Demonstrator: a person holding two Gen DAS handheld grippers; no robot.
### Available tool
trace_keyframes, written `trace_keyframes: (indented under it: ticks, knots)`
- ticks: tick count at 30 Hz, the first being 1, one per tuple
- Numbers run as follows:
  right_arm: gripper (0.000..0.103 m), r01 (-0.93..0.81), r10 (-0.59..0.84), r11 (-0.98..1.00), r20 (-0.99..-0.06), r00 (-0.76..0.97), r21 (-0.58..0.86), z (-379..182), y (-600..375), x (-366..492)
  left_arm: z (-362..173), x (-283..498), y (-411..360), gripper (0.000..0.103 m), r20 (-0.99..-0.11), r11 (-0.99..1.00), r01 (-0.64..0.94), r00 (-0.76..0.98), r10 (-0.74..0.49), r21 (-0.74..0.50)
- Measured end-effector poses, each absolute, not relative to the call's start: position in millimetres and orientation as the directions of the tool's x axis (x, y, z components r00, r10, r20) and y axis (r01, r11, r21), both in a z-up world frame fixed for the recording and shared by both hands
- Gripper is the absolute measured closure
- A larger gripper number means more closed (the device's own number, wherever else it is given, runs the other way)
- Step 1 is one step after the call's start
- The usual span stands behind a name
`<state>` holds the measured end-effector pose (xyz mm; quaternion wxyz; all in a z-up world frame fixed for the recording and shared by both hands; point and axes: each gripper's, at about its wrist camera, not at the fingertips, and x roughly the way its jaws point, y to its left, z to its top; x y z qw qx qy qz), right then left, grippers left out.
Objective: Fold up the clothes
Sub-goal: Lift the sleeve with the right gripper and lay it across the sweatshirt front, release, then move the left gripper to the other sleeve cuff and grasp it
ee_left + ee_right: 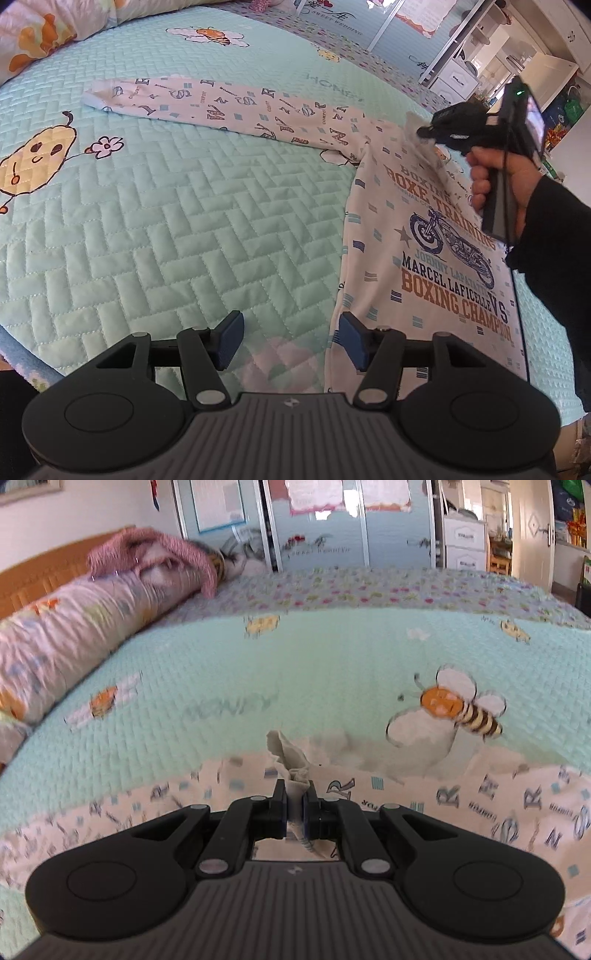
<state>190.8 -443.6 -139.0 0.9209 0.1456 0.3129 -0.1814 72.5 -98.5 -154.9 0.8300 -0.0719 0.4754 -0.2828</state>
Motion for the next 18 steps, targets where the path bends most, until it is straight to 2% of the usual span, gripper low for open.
trace_keyframes:
  ticks: [3, 7, 10, 12, 14, 16, 18]
  knots:
    - [0.095, 0.428, -0.249, 0.893, -0.640, 0.727, 0.139, -147.4, -436.7, 191.6, -155.0, 73.0, -98.1, 0.043, -0.748, 0.829, 0.400, 0.387, -0.539, -0.391]
    - [0.094, 0.397, -0.290, 0.917, -0.644, 0.708, 0.024, -151.7, -417.5, 197.7, -154.9, 73.6, -98.5, 0.043, -0.749, 0.829, 0.399, 0.386, -0.539, -0.391]
    - [0.090, 0.383, -0.328, 0.921, -0.664, 0.672, -0.068, -154.8, -406.8, 206.2, -154.3, 73.5, -98.4, 0.043, -0.749, 0.830, 0.398, 0.386, -0.539, -0.392]
    - [0.074, 0.353, -0.333, 0.929, -0.668, 0.665, -0.112, -155.2, -396.8, 208.5, -153.8, 73.4, -98.0, 0.043, -0.748, 0.829, 0.398, 0.386, -0.539, -0.392]
    - [0.047, 0.314, -0.336, 0.936, -0.662, 0.670, -0.157, -154.9, -385.1, 209.3, -153.0, 73.5, -97.6, 0.043, -0.748, 0.829, 0.396, 0.386, -0.540, -0.395]
    - [0.038, 0.265, -0.356, 0.934, -0.634, 0.686, -0.238, -156.3, -368.1, 205.8, -152.0, 73.5, -97.3, 0.043, -0.747, 0.829, 0.394, 0.386, -0.541, -0.397]
    - [0.036, 0.219, -0.378, 0.921, -0.604, 0.701, -0.323, -158.3, -351.8, 201.1, -151.0, 73.1, -97.3, 0.043, -0.747, 0.828, 0.394, 0.385, -0.542, -0.398]
